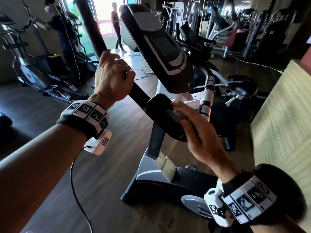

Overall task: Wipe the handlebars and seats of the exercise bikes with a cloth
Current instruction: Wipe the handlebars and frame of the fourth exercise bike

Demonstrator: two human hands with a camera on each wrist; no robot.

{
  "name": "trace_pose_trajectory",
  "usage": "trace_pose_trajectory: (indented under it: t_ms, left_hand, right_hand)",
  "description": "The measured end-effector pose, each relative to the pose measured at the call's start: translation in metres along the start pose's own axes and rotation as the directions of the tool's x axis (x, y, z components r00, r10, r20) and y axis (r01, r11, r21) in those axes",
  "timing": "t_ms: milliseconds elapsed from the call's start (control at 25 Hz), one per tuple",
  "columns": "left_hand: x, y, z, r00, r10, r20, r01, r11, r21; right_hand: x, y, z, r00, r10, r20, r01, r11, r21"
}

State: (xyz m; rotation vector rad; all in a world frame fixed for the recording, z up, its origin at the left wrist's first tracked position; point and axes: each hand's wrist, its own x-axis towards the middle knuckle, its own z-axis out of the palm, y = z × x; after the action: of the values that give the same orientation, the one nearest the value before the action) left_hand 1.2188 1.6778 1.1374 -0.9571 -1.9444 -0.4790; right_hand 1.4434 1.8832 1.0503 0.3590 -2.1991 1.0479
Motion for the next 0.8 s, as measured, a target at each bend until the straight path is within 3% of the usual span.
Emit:
trace_pose_trajectory:
  t_ms: [40,120,240,360,480,680,800]
  left_hand:
    - [-0.001,0.000,0.001,1.000,0.004,-0.007,-0.004,1.000,0.000]
    - [-0.003,-0.001,0.002,1.000,-0.001,-0.019,0.001,1.000,0.010]
    - [-0.004,-0.002,0.005,1.000,-0.011,-0.025,0.011,1.000,0.021]
    - [-0.006,-0.002,0.010,0.999,-0.015,-0.049,0.016,1.000,0.021]
    - [-0.005,-0.002,0.011,0.997,-0.023,-0.069,0.024,1.000,0.015]
    - [-0.008,0.002,0.009,0.996,-0.022,-0.092,0.021,1.000,-0.006]
    - [-0.007,0.002,0.007,0.997,-0.023,-0.071,0.023,1.000,-0.002]
  right_hand:
    - [-0.005,0.006,0.001,0.984,0.137,-0.112,-0.133,0.990,0.042]
    - [-0.005,0.006,0.010,0.896,0.344,-0.281,-0.343,0.938,0.055]
    - [-0.008,-0.012,0.031,0.838,0.432,-0.333,-0.462,0.887,-0.013]
    - [-0.009,-0.024,0.040,0.821,0.498,-0.279,-0.503,0.862,0.058]
    - [0.008,-0.017,0.034,0.808,0.545,-0.225,-0.574,0.815,-0.083]
    - [-0.005,-0.019,0.038,0.865,0.438,-0.246,-0.473,0.875,-0.105]
    - [0.004,-0.014,0.035,0.847,0.464,-0.259,-0.510,0.847,-0.150]
